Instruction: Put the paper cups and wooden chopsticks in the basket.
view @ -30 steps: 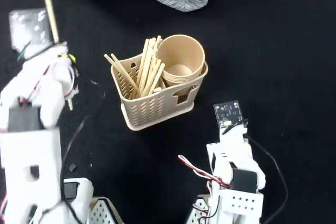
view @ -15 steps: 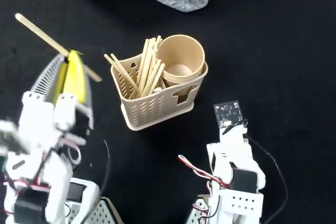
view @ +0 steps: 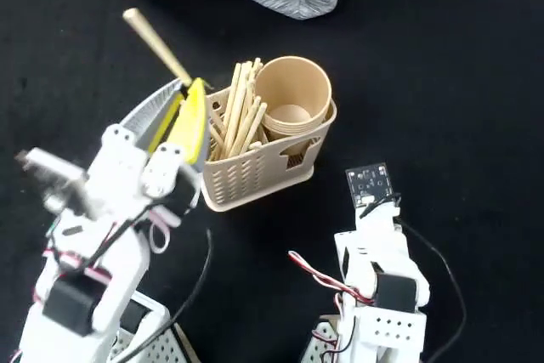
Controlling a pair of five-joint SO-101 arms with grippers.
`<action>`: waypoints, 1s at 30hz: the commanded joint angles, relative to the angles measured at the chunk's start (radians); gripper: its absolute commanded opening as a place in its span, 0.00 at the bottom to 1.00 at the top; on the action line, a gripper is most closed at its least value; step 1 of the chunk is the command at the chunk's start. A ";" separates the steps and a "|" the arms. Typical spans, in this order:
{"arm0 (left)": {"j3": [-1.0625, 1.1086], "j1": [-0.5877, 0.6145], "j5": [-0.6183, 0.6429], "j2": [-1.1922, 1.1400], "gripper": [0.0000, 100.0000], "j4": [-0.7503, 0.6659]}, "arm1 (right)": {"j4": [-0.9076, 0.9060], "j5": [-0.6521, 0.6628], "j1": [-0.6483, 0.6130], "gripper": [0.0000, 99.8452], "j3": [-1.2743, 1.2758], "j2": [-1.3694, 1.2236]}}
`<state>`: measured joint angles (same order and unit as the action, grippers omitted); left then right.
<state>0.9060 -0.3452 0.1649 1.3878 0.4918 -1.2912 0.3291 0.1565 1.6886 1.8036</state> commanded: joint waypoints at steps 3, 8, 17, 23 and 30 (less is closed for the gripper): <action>0.033 -0.008 0.011 -0.092 0.03 -0.020 | -0.005 0.006 -0.011 0.01 -0.004 0.070; 0.091 -0.010 -0.034 -0.103 0.08 -0.012 | -0.005 0.006 -0.011 0.01 -0.004 0.070; 0.028 -0.007 0.012 -0.100 0.18 0.152 | -0.005 0.006 -0.011 0.01 -0.004 0.070; -0.039 0.031 0.011 -0.098 0.18 0.232 | -0.005 0.006 -0.011 0.01 -0.004 0.070; -0.229 0.200 0.006 -0.098 0.18 0.445 | -0.005 0.006 -0.011 0.01 -0.004 0.070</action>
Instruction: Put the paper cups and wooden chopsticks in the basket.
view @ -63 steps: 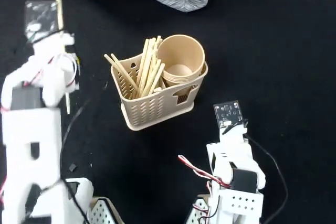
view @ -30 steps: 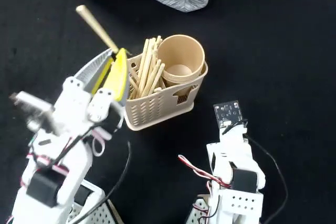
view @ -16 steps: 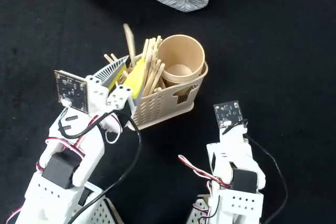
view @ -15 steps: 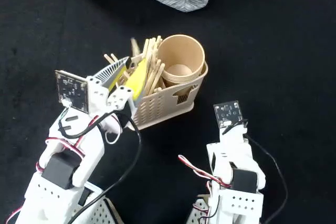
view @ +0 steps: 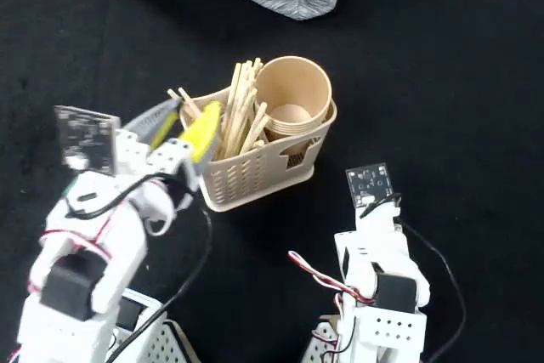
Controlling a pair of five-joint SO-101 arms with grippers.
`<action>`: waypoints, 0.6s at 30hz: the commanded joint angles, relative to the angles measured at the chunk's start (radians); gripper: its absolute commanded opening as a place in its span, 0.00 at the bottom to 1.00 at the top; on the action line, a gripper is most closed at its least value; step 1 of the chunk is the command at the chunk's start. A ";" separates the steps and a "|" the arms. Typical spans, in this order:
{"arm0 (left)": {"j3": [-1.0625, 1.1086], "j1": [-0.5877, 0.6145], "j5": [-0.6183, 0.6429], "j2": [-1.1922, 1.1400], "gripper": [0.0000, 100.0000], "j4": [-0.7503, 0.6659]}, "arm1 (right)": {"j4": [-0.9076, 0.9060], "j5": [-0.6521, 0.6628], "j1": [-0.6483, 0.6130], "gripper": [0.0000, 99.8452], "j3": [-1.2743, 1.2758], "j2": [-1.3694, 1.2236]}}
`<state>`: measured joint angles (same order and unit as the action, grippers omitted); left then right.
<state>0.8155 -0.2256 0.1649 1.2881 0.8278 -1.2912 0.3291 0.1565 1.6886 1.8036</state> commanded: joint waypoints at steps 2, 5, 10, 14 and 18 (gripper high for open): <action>-0.176 0.117 0.005 0.002 0.18 0.167 | -0.005 0.006 -0.011 0.01 -0.004 0.070; -0.209 0.173 0.005 0.002 0.18 0.209 | -0.005 0.006 -0.011 0.01 -0.004 0.070; -0.220 0.320 0.005 0.002 0.18 0.212 | -0.005 0.006 -0.011 0.01 -0.004 0.070; -0.197 0.443 0.003 0.002 0.18 0.213 | -0.005 0.006 -0.011 0.01 -0.004 0.070; -0.137 0.541 0.002 0.002 0.18 0.210 | -0.005 0.006 -0.011 0.01 -0.004 0.070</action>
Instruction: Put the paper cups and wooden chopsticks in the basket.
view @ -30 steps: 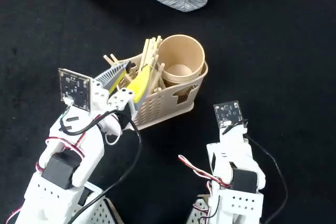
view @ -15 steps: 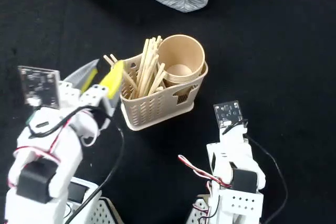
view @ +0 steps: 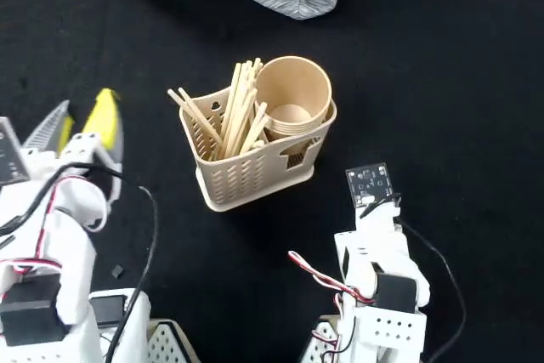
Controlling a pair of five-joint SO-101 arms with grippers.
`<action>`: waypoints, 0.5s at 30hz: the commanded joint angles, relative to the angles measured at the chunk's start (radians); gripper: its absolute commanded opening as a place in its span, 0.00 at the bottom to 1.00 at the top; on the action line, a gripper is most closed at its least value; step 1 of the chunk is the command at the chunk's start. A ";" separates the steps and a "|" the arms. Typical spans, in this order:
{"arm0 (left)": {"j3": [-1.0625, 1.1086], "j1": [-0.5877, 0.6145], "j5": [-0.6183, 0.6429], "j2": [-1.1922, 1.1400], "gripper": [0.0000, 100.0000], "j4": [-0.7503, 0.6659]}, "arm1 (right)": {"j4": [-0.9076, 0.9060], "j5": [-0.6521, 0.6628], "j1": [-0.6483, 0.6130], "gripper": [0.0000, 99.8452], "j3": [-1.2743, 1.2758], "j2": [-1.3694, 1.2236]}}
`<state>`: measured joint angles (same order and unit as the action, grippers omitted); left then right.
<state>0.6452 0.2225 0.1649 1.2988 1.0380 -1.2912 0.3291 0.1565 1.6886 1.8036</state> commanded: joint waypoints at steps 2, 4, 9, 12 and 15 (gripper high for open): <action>0.071 0.127 -0.020 -0.009 0.18 -0.005 | -0.005 0.006 -0.011 0.01 -0.004 0.070; 0.110 0.143 -0.071 0.005 0.18 -0.005 | -0.005 0.006 -0.011 0.01 -0.004 0.070; 0.231 0.145 -0.169 0.135 0.07 -0.021 | -0.005 0.006 -0.011 0.01 -0.004 0.070; 0.366 0.139 -0.233 0.252 0.04 -0.097 | -0.005 0.006 -0.011 0.01 -0.004 0.070; 0.547 0.139 -0.249 0.379 0.04 -0.192 | -0.005 0.006 -0.011 0.01 -0.004 0.070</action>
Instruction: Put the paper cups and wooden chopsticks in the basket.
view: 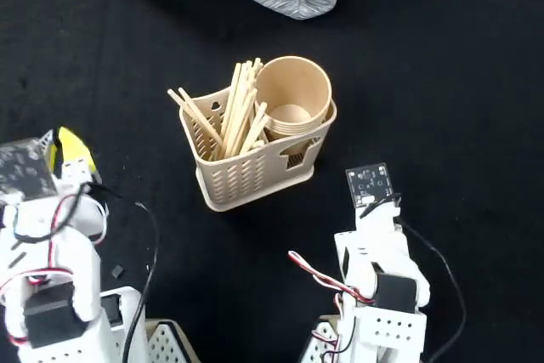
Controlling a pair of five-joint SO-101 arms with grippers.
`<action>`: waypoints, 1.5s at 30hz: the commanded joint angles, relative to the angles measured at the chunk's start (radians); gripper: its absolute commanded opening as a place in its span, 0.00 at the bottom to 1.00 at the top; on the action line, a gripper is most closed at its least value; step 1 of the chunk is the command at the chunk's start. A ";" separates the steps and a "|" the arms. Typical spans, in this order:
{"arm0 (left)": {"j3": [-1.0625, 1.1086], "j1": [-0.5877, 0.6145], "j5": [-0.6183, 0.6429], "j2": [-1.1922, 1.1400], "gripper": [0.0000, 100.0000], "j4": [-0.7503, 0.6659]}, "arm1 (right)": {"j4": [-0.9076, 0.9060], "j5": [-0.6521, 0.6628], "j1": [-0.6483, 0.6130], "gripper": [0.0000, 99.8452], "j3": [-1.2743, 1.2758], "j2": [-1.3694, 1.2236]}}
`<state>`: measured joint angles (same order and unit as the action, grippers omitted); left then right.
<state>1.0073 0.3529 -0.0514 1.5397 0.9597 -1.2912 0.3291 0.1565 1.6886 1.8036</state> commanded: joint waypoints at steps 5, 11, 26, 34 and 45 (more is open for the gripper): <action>0.453 0.008 -0.034 0.296 0.04 -0.259 | -0.005 0.006 -0.011 0.01 -0.004 0.070; 0.645 0.007 -0.034 0.253 0.04 -0.407 | -0.005 0.006 -0.011 0.01 -0.004 0.070; 0.691 -0.004 -0.032 0.252 0.04 -0.195 | -0.005 0.006 -0.011 0.01 -0.004 0.070; 0.691 -0.004 -0.032 0.252 0.04 -0.094 | -0.005 0.006 -0.011 0.01 -0.004 0.070; 0.693 0.002 -0.032 0.244 0.03 -0.069 | -0.005 0.006 -0.011 0.01 -0.004 0.070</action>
<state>1.6824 0.3544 -0.0744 1.7852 0.8677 -1.2912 0.3291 0.1565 1.6886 1.8036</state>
